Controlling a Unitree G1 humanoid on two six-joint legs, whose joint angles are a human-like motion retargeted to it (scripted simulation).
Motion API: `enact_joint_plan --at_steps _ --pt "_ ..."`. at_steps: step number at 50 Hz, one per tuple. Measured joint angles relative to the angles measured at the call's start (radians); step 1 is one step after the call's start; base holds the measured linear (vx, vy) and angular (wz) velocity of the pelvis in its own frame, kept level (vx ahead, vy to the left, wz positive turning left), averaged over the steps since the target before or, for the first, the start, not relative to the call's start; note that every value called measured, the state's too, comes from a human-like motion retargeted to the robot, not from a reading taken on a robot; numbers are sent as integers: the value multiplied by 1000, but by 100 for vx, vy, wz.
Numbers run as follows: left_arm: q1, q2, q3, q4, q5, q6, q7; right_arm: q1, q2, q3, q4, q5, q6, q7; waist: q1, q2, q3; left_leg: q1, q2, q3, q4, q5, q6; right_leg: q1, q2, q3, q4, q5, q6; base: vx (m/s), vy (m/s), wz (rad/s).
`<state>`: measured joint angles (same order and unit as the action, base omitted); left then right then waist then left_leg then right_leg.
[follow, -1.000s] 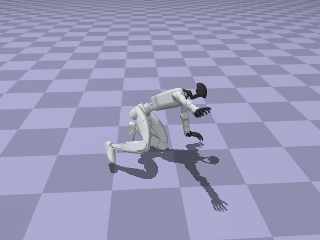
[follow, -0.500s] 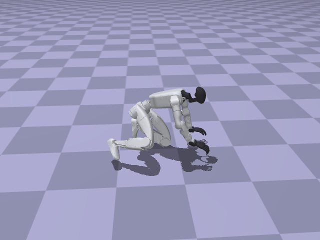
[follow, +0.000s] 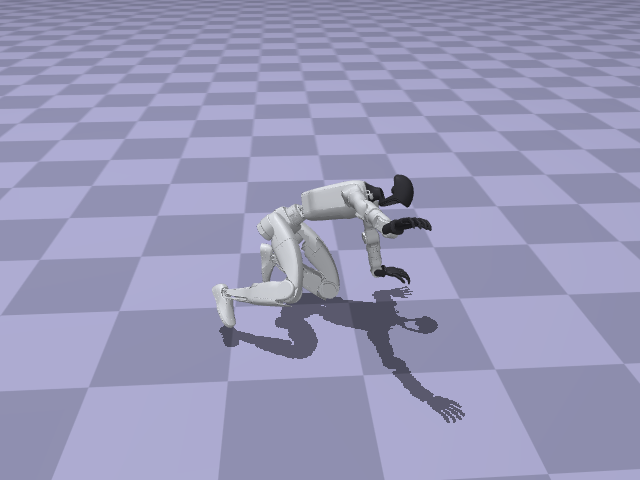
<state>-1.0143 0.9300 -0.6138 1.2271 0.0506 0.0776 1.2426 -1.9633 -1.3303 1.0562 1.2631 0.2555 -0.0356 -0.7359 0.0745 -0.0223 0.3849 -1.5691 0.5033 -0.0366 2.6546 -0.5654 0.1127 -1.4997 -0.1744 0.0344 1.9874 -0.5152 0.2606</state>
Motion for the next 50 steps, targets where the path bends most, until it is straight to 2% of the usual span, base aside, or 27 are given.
enact_joint_plan --at_steps 2,5,8,12,15,17,19,20,22,25,27,28,30,31,32,33,35,38,41,43,45,47,50 --pt "47 -30 10 7 -28 5 -21 -55 -151 -111 139 266 8 23 -3 9 -66 0 -7 2 -15 0 -8 1 -3 -10 -16 0 1 13 12 -39" --pt "61 -19 18 19 -49 25 -33 -96 -362 -145 253 490 31 32 -23 -1 -79 0 -4 6 -29 3 -6 4 -5 -17 -33 7 1 9 11 -30" --pt "73 -37 56 24 -45 34 -30 -67 -504 -122 301 535 27 -6 -32 27 -72 6 8 11 -39 -1 5 16 -10 -23 -48 10 0 5 11 -12" --pt "89 -105 106 21 -39 52 -20 -63 -552 -102 366 615 45 -55 -19 97 -55 39 42 30 -50 -21 34 46 -24 -33 -63 13 -1 2 11 3" --pt "78 -179 132 19 -34 69 -20 -53 -495 -96 405 665 76 -22 11 164 -38 70 69 53 -54 -39 64 69 -42 -38 -72 10 -2 -3 12 9" --pt "64 -226 153 21 -29 80 -22 40 -392 -159 415 674 92 28 26 208 -22 88 78 69 -55 -48 82 83 -54 -37 -77 4 -3 -6 11 14" --pt "61 -223 162 27 -26 83 -22 356 -191 -433 388 671 74 65 18 206 -8 102 79 78 -54 -52 92 94 -62 -36 -81 -4 -9 -7 6 13" --pt "60 -200 148 27 -26 83 -23 559 -70 -613 351 662 55 73 17 181 -7 105 77 82 -53 -50 93 96 -66 -36 -82 -7 -15 -7 2 2" --pt "13 -180 52 20 -34 79 -25 805 134 -813 223 615 31 69 70 124 -13 108 71 89 -50 -48 90 91 -68 -29 -81 -11 -18 -8 0 -2" --pt "-62 -230 -36 17 -54 71 -21 779 356 -746 92 539 19 51 160 124 -8 102 60 95 -38 -48 83 78 -69 -19 -76 -13 -15 -10 -3 -4" --pt "-143 -258 -82 26 -65 64 -8 646 482 -609 -3 454 -2 15 206 141 46 96 55 95 -26 -46 80 67 -67 -11 -65 -11 -19 -12 -6 -2" --pt "-136 -293 -69 21 -70 56 -11 624 534 -556 -66 365 -9 -7 230 161 18 83 46 97 -22 -47 79 54 -73 -8 -63 -16 -16 -8 -5 -15" --pt "-163 -313 -81 6 -78 34 -14 536 636 -411 -201 127 -2 -53 270 175 28 70 40 97 -11 -51 69 35 -71 -1 -53 -20 -14 -8 -7 -15" --pt "-176 -328 -77 0 -74 30 -15 485 667 -327 -267 -52 32 -64 290 187 31 63 39 99 -6 -52 70 25 -73 3 -47 -24 -15 -9 -10 -9" --pt "-199 -331 -78 -6 -69 27 -16 417 702 -241 -326 -226 68 -70 306 194 50 58 40 100 0 -53 69 16 -72 8 -40 -27 -18 -10 -11 -4" --pt "-240 -311 -92 -11 -59 24 -16 318 749 -153 -371 -389 107 -64 314 194 97 60 47 101 5 -53 65 10 -66 12 -33 -26 -25 -9 -13 -6" --pt "-272 -302 -108 -23 -49 20 -18 185 835 -9 -455 -650 146 -25 338 197 118 42 52 100 15 -53 61 -14 -63 18 -22 -30 -27 -6 -12 -15" --pt "-298 -315 -121 -34 -59 7 -20 55 954 134 -505 -868 147 69 365 211 121 10 47 93 23 -48 53 -39 -64 23 -11 -37 -18 -1 -10 -7" --pt "-321 -324 -143 -32 -72 -4 -22 15 1049 188 -419 -975 166 129 379 215 125 0 41 86 26 -47 46 -46 -64 28 -3 -44 -9 1 -8 11" --pt "-331 -323 -154 -29 -71 -10 -15 20 1070 200 -346 -1019 189 109 381 208 126 -1 44 82 24 -48 44 -44 -61 29 0 -49 -5 4 -7 16" --pt "-334 -314 -158 -26 -61 -15 1 29 1043 221 -308 -1058 216 23 375 191 126 0 54 76 21 -48 46 -38 -57 26 0 -53 -3 6 -6 14" --pt "-329 -295 -158 -24 -48 -16 18 35 962 263 -324 -1050 222 -71 359 167 124 2 68 68 17 -46 48 -29 -51 20 -1 -53 -3 7 -5 12" --pt "-308 -255 -148 -20 -33 -17 30 43 773 341 -401 -950 161 -139 322 124 123 20 82 58 8 -45 51 -9 -39 12 -5 -45 -3 8 -2 13"
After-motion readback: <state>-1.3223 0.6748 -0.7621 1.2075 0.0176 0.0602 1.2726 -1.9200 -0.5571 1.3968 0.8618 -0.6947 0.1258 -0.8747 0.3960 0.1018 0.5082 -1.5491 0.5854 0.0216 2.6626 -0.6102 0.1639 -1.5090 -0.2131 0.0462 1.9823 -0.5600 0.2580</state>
